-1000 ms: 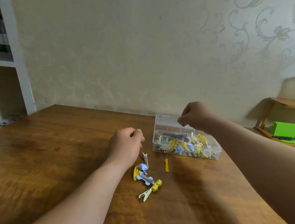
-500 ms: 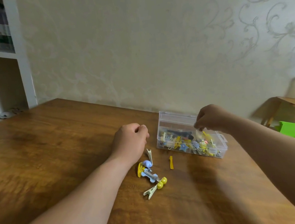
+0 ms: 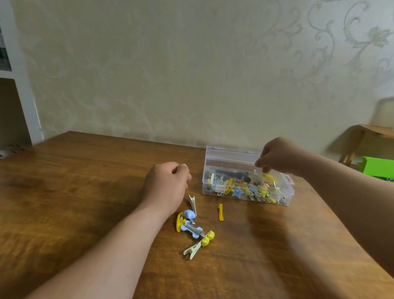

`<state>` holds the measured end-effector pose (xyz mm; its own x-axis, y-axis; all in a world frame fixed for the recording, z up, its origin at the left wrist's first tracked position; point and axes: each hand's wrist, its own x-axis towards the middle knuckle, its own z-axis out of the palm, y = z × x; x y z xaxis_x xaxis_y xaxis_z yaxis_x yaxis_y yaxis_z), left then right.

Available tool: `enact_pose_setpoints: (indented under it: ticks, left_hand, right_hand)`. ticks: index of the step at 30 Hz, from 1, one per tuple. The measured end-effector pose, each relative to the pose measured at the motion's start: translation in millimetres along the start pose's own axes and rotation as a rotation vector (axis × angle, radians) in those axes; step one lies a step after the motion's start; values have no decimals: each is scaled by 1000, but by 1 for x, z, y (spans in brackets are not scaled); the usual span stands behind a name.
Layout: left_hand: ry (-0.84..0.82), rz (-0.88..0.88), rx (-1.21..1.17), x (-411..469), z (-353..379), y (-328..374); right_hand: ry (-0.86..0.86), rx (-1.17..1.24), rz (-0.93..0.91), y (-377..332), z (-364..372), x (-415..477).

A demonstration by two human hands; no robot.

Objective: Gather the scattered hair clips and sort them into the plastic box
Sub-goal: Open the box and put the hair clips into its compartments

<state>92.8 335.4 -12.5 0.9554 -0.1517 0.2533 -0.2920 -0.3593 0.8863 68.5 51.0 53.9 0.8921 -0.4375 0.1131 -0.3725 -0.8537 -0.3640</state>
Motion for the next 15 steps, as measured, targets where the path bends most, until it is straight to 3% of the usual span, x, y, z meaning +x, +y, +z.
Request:
enact_pose_setpoints:
  ticks: [3, 7, 9, 15]
  left_hand:
    - [-1, -4, -8, -1, -1, 2]
    - [1, 2, 6, -1, -2, 2]
    - [7, 1, 6, -1, -2, 2]
    - [17, -12, -1, -2, -3, 3]
  right_hand:
    - [210, 101, -77, -13, -6, -20]
    - [363, 515, -235, -44, 0, -83]
    - [336, 565, -297, -57, 12, -113]
    - [36, 256, -324, -50, 49, -137]
